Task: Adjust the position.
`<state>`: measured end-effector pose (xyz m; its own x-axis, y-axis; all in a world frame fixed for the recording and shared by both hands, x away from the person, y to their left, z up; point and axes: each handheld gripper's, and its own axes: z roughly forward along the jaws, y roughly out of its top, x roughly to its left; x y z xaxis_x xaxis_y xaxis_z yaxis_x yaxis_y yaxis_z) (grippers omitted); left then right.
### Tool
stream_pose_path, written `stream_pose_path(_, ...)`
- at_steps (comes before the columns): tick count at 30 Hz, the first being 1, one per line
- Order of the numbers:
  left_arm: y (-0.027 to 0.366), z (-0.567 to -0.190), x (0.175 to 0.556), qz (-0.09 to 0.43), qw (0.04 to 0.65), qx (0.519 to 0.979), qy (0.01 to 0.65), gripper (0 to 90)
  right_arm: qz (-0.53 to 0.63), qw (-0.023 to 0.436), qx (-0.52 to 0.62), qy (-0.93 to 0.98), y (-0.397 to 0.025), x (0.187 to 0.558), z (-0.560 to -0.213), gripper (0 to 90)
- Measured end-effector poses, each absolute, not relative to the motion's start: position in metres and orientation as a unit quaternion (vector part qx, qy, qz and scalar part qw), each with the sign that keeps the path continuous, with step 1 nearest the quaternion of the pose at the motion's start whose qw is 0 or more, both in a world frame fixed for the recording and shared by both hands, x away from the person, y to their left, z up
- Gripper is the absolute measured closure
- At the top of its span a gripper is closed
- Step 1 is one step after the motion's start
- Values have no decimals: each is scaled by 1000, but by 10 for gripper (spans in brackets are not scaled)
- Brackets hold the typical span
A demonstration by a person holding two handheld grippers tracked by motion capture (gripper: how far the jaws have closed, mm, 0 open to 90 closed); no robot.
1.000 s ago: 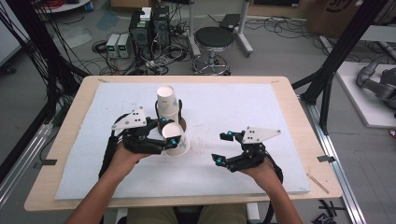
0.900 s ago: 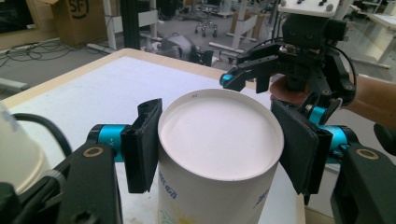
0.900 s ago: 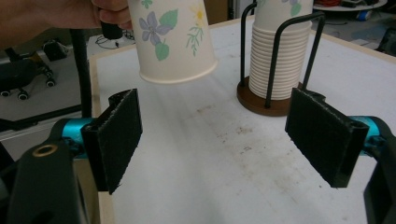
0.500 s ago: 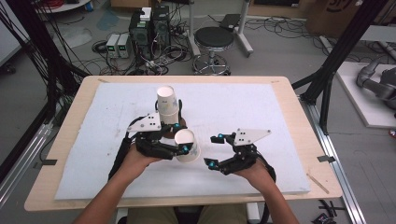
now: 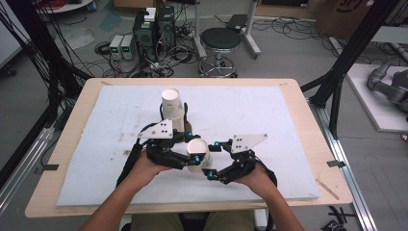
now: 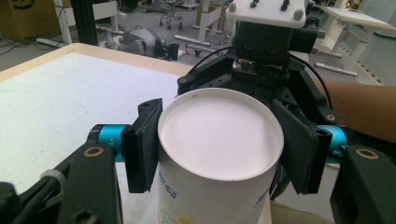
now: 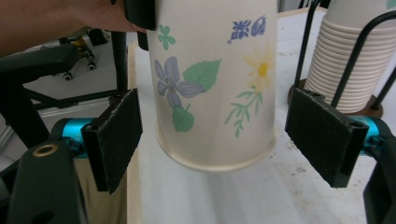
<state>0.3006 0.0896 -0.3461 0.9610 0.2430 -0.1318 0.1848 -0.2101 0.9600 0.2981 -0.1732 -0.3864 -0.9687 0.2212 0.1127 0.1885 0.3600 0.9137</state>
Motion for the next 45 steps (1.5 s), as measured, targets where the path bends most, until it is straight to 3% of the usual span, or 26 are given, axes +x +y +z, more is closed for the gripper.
stream_pose_path(17,83,-348,300,4,626,769,129,371,562,-7,121,818,-166,302,-391,202)
stream_pose_path(19,84,-347,301,2,629,767,128,372,564,-9,116,818,-166,302,-391,255)
stream_pose_path(29,84,-349,302,2,624,769,136,363,563,-2,114,819,-168,302,-392,300)
stream_pose_path(30,84,-349,301,12,622,771,138,352,559,1,113,821,-168,302,-392,300)
stream_pose_path(32,84,-349,301,26,615,774,146,170,553,3,113,825,-168,302,-392,299)
stream_pose_path(33,86,-349,302,31,606,777,166,123,542,0,113,833,-169,302,-392,300)
stream_pose_path(45,101,-346,301,0,597,788,148,125,511,8,106,853,-178,304,-384,326)
